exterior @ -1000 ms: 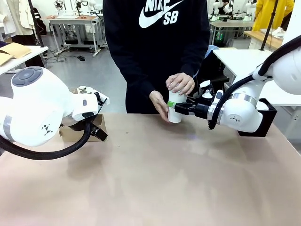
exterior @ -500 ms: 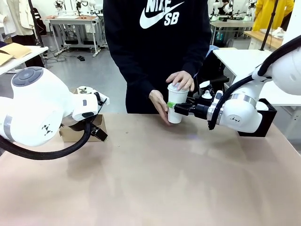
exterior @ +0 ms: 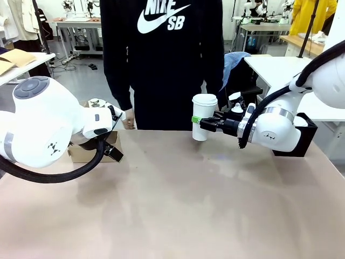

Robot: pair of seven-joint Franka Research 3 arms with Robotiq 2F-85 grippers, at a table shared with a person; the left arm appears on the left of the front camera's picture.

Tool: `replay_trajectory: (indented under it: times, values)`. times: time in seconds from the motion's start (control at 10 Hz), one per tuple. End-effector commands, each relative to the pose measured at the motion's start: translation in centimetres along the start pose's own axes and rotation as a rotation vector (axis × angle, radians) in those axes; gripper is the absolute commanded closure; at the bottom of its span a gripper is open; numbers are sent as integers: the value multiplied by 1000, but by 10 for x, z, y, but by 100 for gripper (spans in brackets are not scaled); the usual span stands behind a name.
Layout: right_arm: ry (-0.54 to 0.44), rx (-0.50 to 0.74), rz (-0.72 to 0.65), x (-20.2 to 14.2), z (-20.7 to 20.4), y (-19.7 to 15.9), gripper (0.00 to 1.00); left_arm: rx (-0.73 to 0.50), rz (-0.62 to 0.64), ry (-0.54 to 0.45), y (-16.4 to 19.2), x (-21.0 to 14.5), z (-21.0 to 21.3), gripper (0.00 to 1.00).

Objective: Pour a drink into a cup and package it in a carrier.
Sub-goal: When a person places the Paper Cup Lid on the 600 ml Paper Cup , lift the 600 ml Paper Cup.

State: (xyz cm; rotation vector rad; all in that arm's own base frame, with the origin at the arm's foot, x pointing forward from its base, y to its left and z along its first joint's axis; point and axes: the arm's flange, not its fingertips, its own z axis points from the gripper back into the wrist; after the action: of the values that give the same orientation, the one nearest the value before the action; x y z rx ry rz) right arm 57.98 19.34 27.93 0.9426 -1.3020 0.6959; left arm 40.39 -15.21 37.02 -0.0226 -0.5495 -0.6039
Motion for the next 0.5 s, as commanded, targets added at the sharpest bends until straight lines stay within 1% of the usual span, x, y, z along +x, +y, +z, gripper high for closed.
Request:
replay_trajectory:
  times: [0.0,0.4]
  values:
    - [-8,-1,3,5,-3,1,19,-1,0,-1,0,0,0,0]
    - [-8,-1,3,5,-3,1,19,-1,0,-1,0,0,0,0]
